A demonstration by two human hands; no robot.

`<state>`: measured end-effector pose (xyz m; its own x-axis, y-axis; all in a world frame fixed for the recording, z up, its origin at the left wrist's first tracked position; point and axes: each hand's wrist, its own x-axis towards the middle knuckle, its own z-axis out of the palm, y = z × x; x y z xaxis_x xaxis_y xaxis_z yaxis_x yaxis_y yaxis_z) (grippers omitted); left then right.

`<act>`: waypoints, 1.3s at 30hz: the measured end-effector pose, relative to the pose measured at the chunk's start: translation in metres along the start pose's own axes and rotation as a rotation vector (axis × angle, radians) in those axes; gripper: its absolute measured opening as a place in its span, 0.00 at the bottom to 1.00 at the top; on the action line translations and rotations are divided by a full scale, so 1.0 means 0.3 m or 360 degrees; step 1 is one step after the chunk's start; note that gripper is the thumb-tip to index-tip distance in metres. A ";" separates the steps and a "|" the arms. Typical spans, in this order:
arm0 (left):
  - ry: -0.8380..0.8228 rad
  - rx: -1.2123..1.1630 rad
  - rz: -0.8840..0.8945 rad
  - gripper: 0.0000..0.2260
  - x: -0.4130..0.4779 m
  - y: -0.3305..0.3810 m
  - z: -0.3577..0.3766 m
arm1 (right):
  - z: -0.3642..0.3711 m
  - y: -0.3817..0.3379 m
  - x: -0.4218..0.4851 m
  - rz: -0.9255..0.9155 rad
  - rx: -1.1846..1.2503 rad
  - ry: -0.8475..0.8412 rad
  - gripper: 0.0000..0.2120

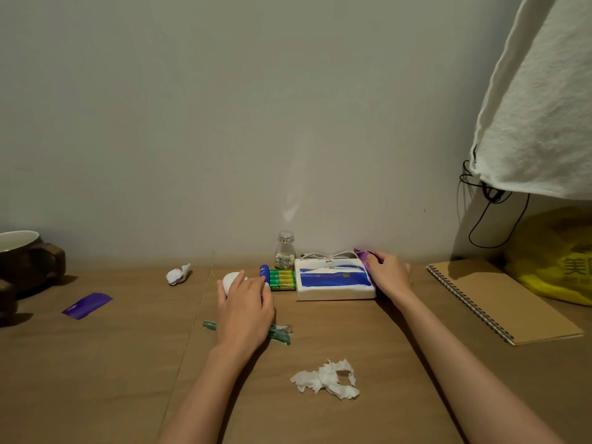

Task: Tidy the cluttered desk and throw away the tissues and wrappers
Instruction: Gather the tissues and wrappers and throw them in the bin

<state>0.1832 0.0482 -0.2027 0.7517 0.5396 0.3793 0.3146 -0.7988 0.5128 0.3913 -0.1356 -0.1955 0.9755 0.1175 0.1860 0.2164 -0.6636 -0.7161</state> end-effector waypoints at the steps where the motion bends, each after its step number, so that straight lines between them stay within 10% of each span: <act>1: 0.0000 -0.0033 0.0010 0.17 0.001 -0.002 -0.004 | -0.007 -0.003 -0.010 -0.0007 -0.0089 0.0033 0.17; 7: 0.0089 -0.0272 0.0095 0.16 0.009 -0.008 -0.035 | -0.070 -0.106 -0.141 -0.0598 -0.0129 0.0369 0.15; 14: 0.0309 -0.0338 0.0089 0.13 -0.007 -0.047 -0.093 | -0.175 -0.227 -0.445 -0.0918 0.0050 -0.0970 0.08; 19: 0.0413 -0.0255 0.0132 0.11 -0.059 -0.048 -0.130 | -0.185 -0.192 -0.553 -0.1018 -0.0292 -0.1309 0.19; 26: 0.0353 -0.0159 0.0193 0.11 -0.114 -0.081 -0.133 | -0.169 -0.142 -0.578 -0.0891 -0.0157 -0.1048 0.04; 39: 0.0397 -0.0282 -0.0316 0.19 -0.079 -0.327 -0.237 | -0.069 -0.196 -0.531 -0.0418 0.0681 -0.0371 0.06</act>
<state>0.0933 0.1326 -0.2073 0.5146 0.7453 0.4239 0.3185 -0.6252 0.7125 0.2225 -0.1305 -0.1691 0.8589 0.4311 0.2764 0.4030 -0.2359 -0.8843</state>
